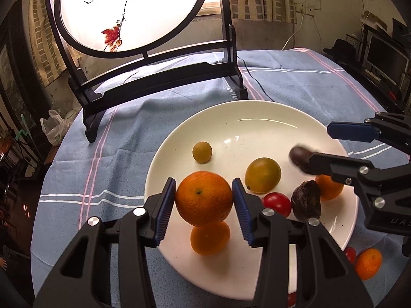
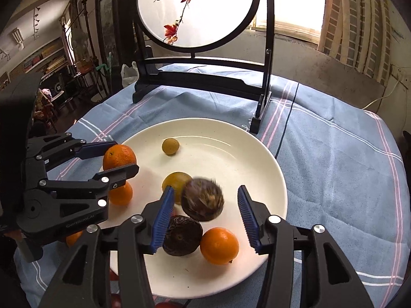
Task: Organize fruits
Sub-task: 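Carry both fruits over the plate and open both grippers, then grasp a dark red plum with the left gripper while the right grasps a mandarin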
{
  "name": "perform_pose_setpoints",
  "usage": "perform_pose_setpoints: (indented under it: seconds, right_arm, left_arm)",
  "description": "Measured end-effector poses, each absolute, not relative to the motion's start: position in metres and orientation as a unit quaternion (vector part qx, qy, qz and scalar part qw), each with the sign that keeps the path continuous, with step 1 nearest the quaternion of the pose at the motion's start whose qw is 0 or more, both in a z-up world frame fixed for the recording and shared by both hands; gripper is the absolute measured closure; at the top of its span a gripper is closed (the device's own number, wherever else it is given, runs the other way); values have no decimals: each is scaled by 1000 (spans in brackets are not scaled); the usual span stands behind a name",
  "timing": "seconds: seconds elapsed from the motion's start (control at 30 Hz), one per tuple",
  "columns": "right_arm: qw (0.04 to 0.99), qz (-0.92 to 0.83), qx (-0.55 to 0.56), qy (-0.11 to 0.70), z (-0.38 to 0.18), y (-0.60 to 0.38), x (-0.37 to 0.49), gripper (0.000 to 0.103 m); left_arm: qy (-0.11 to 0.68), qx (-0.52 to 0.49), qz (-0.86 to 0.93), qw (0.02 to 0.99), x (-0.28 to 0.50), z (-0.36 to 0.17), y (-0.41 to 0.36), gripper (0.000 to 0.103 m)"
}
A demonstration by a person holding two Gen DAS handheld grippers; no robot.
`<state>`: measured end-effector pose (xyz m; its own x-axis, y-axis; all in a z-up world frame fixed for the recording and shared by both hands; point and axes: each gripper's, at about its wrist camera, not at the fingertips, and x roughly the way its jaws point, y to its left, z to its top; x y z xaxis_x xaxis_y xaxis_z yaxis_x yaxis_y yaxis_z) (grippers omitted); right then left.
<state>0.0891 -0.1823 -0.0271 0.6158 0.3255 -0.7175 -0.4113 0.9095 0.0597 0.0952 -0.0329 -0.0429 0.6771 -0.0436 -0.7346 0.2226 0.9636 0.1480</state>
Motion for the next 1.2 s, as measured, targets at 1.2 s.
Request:
perform_pose_setpoints:
  seconds: [1.2]
  right_arm:
    - [823,338,-208,406,-62,-95,-73,50]
  left_arm:
    - [402,140,-117,897,-61,-71,62,31]
